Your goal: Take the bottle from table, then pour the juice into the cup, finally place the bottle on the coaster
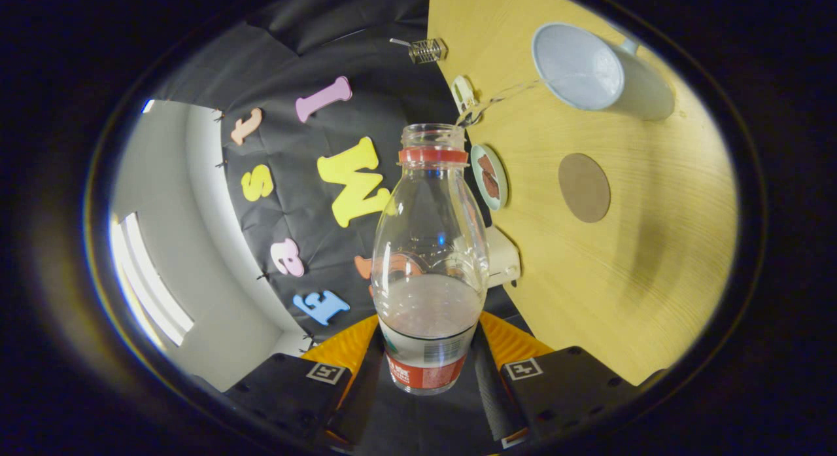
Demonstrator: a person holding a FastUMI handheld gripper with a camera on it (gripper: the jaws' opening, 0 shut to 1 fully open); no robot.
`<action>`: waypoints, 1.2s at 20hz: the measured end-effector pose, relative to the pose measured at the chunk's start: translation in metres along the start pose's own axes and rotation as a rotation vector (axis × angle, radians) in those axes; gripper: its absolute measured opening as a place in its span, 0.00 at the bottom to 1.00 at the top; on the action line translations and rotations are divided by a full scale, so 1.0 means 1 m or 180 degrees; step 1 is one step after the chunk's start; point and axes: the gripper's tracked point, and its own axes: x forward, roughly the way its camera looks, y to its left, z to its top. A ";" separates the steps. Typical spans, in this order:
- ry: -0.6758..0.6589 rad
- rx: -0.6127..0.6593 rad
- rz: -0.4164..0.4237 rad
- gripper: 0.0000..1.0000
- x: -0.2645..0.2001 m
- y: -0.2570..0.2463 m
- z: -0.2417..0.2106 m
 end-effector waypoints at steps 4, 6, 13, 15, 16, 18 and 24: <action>0.0009 0.0064 0.0017 0.74 0.000 0.002 -0.003; 0.0009 0.0095 0.0026 0.73 -0.002 0.003 -0.004; 0.0026 0.0186 0.0068 0.73 -0.003 0.010 -0.008; 0.0031 0.0204 0.0090 0.73 -0.003 0.012 -0.009; 0.0027 0.0210 0.0096 0.73 -0.003 0.012 -0.009; 0.0023 0.0247 0.0116 0.73 -0.003 0.015 -0.008; 0.0007 0.0339 0.0138 0.73 -0.002 0.020 -0.005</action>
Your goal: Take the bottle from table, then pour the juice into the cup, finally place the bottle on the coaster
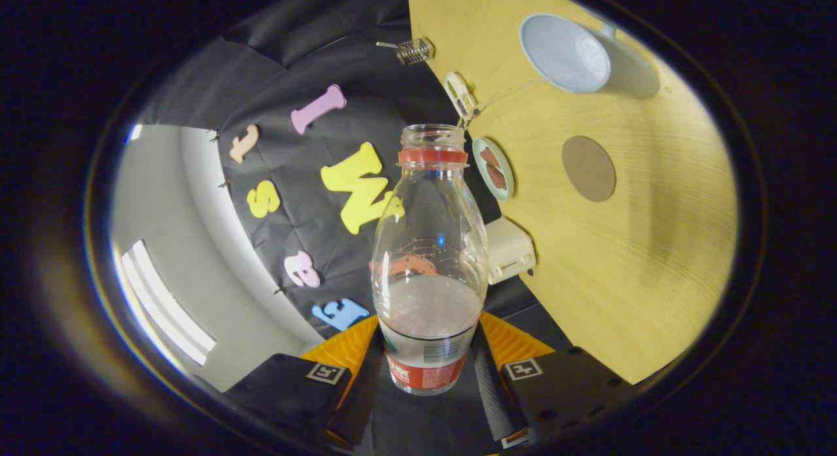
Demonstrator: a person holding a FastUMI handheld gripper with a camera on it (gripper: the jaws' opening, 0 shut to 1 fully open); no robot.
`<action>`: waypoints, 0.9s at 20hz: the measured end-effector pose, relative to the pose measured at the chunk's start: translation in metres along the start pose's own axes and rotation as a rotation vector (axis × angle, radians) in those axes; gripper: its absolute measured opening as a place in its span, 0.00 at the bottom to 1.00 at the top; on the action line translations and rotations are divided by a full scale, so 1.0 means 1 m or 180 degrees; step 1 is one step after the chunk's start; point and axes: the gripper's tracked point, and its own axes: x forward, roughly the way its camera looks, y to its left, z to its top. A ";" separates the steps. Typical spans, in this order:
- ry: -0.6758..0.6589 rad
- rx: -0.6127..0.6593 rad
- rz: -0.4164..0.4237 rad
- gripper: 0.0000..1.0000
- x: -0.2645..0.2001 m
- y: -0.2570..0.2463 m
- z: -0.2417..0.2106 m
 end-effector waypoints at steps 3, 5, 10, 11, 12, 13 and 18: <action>0.0000 0.0070 0.0017 0.73 0.000 0.006 0.001; -0.0014 0.0069 0.0046 0.73 0.002 0.011 0.002; -0.0010 0.0163 0.0068 0.73 0.005 0.018 -0.001; -0.0013 0.0176 0.0074 0.73 0.004 0.019 -0.001; -0.0017 0.0191 0.0081 0.73 0.005 0.020 0.000; -0.0024 0.0208 0.0090 0.73 0.004 0.022 0.001; -0.0052 0.0233 0.0113 0.73 0.004 0.024 0.003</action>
